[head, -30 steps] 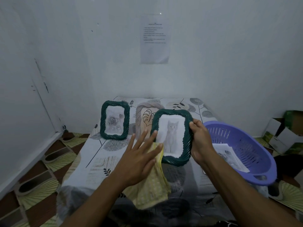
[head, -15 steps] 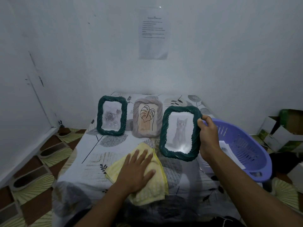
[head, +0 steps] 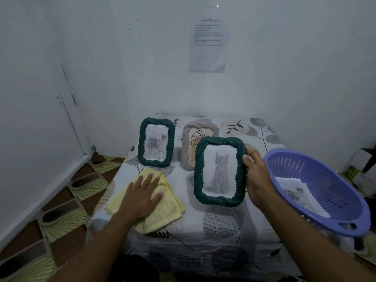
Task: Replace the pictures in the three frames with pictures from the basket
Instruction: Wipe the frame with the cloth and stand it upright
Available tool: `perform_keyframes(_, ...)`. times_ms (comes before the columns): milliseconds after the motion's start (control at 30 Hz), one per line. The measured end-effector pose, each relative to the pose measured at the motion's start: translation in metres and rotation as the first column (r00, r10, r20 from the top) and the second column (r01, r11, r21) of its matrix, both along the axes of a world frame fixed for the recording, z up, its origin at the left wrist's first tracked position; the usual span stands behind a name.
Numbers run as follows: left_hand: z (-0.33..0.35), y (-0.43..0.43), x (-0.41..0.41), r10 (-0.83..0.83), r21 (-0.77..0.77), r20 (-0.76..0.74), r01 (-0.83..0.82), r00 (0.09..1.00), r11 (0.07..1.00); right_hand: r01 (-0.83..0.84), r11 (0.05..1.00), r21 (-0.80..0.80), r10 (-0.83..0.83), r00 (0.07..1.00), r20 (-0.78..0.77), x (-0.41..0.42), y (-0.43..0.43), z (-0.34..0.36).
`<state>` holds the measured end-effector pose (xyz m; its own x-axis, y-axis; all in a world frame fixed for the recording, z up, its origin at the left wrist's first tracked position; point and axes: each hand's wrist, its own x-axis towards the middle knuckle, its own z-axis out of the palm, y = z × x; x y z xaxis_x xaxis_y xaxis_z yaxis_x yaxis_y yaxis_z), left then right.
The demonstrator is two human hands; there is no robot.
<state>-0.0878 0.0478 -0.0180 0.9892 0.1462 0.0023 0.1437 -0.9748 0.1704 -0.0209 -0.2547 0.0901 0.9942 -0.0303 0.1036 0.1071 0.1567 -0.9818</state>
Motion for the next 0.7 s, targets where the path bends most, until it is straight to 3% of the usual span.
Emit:
perform_keyframes(100, 0.012, -0.012, 0.003, -0.022, -0.014, 0.104, 0.024, 0.994, 1.0, -0.008, 1.0, -0.008, 0.008, 1.0, 0.001, 0.004, 0.001, 0.001)
perform_keyframes(167, 0.03, -0.037, 0.013, -0.041, -0.227, 0.286, 0.109, 0.957, 0.968, -0.018, 1.0, 0.013, 0.018, 1.0, -0.018, 0.007, 0.0, 0.003)
perform_keyframes(200, 0.043, -0.054, 0.018, -0.026, -0.416, 0.318, 0.165, 0.948, 0.894, -0.029, 0.999, 0.03, 0.03, 0.999, -0.028, 0.009, -0.001, 0.003)
perform_keyframes(233, 0.059, -0.072, 0.023, -0.02, -0.616, 0.289, 0.202, 0.957, 0.762, -0.035, 0.999, 0.041, 0.036, 0.999, -0.032, 0.012, -0.002, 0.004)
perform_keyframes(300, 0.082, -0.104, 0.039, -0.048, -0.887, 0.169, 0.173, 0.985, 0.428, -0.044, 0.997, 0.061, 0.046, 0.998, -0.033, 0.018, -0.007, 0.007)
perform_keyframes(367, 0.098, -0.128, 0.057, -0.037, -0.971, 0.127, 0.131, 0.991, 0.2, -0.046, 0.997, 0.063, 0.049, 0.997, -0.055, 0.026, -0.014, 0.015)
perform_keyframes(467, 0.119, -0.151, 0.077, 0.04, -0.992, 0.125, 0.123, 0.991, 0.042, -0.044, 0.999, 0.024, 0.047, 0.988, -0.149, 0.043, -0.029, 0.031)
perform_keyframes(533, 0.128, -0.161, 0.09, 0.046, -0.99, 0.134, 0.132, 0.99, 0.045, -0.034, 0.999, 0.014, 0.036, 0.984, -0.175, 0.058, -0.036, 0.04)
perform_keyframes(600, 0.135, -0.166, 0.103, 0.021, -0.981, 0.164, 0.16, 0.986, 0.113, -0.005, 1.0, 0.019, 0.008, 0.984, -0.177, 0.073, -0.041, 0.045)
perform_keyframes(700, 0.136, -0.16, 0.128, 0.029, -0.847, 0.325, 0.278, 0.945, 0.454, 0.038, 0.997, 0.072, -0.025, 0.983, -0.18, 0.098, -0.044, 0.051)
